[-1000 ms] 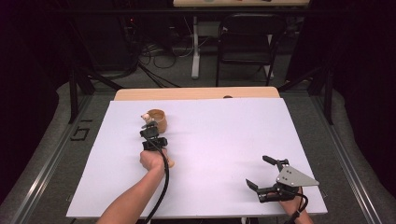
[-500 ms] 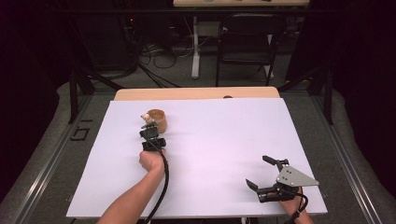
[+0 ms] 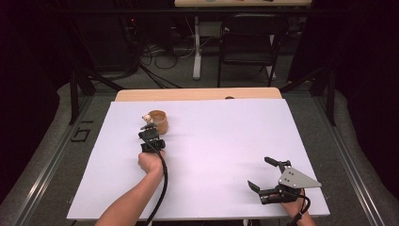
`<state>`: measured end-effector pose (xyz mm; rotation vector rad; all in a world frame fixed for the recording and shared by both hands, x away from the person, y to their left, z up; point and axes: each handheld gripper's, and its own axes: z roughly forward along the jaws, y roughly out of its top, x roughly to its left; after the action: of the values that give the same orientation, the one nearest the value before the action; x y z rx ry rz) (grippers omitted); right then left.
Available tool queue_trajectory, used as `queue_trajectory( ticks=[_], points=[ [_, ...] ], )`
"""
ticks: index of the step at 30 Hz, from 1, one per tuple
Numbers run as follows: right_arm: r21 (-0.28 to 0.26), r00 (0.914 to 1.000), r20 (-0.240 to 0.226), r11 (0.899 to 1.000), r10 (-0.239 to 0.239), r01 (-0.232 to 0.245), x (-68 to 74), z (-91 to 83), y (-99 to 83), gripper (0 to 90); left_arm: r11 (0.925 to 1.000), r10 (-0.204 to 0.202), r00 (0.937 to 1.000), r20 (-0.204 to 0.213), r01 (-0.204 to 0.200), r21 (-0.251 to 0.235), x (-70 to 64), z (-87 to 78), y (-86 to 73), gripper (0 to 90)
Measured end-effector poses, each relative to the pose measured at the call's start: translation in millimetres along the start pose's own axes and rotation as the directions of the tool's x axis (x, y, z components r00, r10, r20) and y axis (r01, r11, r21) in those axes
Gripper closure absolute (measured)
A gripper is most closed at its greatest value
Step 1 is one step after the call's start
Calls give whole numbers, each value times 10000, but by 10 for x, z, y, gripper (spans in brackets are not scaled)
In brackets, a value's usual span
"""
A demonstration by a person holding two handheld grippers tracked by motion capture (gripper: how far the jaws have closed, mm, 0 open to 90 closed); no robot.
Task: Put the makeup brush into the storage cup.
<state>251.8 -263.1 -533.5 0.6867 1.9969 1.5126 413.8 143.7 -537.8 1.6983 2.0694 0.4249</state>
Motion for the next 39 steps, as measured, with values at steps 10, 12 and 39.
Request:
queue_trajectory(
  ticks=[10, 12, 39],
  points=[
    [13, 10000, 13, 10000, -10, 10, 0, 2, 0, 28, 9996, 291, 9994, 199, -290, -58, 15, -81, 1, 841],
    [8, 10000, -1, 10000, -16, 16, -1, 1, -1, 28, 9990, 441, 9989, 186, -439, -96, 12, -95, -3, 841],
    [-12, 10000, -5, 10000, 13, -13, -2, 6, -4, 29, 9647, 2615, 9615, 850, -2575, -551, 23, -354, 3, 842]
  ],
)
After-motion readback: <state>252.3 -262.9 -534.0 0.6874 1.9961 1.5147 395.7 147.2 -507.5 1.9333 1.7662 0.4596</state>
